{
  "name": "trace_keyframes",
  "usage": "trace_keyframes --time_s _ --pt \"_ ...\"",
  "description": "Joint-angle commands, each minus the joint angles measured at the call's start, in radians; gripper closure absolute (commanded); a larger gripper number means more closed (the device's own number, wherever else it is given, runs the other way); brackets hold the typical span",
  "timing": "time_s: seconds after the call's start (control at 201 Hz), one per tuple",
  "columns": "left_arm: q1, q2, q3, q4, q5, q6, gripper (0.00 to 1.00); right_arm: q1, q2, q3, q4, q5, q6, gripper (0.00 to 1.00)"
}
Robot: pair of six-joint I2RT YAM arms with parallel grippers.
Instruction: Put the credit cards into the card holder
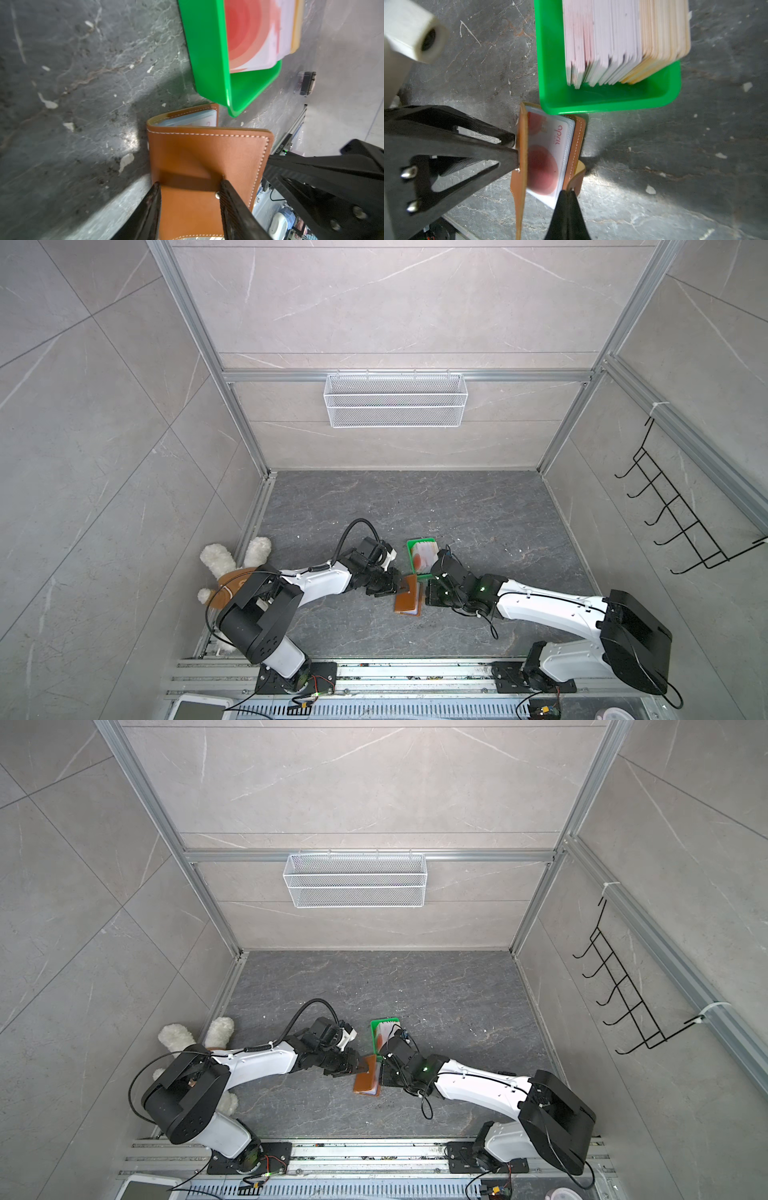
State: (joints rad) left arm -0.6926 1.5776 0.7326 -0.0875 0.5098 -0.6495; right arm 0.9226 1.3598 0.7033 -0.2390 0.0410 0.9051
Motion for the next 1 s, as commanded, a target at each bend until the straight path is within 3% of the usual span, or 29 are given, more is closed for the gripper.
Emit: trace_keyframes --time_s 0.0,0.742,0.991 --pt "-0.034 0.018 0.004 -0.016 -0.021 0.025 0.52 0.003 -0.002 0.005 -0.01 0.022 0.018 1.0" --pt "-0.144 0.063 -0.012 0.0 -0.102 -0.068 0.53 0.004 0.083 0.039 -0.001 0.008 0.021 1.0" --pt "-0.167 0.071 -0.018 0.006 -0.136 -0.097 0.62 0.004 0.109 0.042 0.038 -0.013 0.018 1.0"
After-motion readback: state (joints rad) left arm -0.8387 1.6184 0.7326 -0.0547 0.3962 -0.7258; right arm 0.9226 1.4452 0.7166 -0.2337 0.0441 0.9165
